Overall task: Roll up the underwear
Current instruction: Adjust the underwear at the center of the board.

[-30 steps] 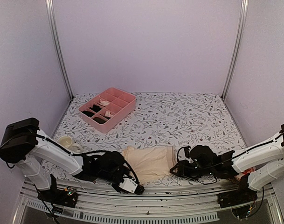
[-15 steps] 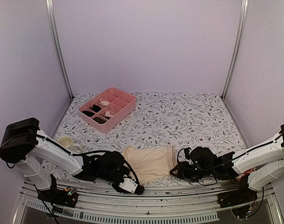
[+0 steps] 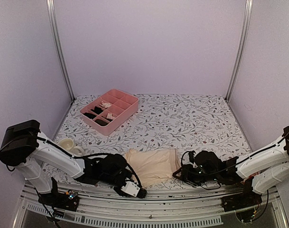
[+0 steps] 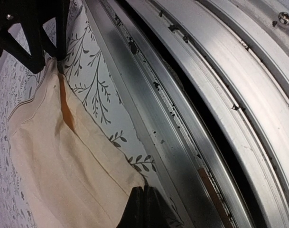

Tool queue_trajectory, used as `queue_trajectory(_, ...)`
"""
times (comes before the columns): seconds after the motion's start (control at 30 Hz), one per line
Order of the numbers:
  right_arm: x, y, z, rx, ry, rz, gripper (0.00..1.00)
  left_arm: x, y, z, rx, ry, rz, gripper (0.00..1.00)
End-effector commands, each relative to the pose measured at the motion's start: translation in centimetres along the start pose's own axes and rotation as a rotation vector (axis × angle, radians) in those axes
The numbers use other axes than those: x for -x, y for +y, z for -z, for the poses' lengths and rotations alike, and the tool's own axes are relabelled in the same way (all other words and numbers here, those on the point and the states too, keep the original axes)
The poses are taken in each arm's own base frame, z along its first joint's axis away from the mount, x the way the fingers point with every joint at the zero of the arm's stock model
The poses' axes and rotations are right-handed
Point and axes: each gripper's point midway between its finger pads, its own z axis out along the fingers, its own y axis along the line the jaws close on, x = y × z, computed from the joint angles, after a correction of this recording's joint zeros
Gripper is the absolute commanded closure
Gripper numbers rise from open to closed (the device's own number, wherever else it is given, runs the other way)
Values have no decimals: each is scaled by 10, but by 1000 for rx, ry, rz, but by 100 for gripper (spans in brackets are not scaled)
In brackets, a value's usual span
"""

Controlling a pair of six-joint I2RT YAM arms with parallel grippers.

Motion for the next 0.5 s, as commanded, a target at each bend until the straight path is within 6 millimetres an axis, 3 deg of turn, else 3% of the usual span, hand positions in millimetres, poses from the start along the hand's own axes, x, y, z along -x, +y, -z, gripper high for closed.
queue_trajectory(0.0,-3,-27,-3,-69,-13,-31,56,8,-8,-1,-38,-23,-8,100)
queue_trajectory(0.47,13,-26,4,-47,-101,-47,96,6,-13,-1,-62,-18,-13,100)
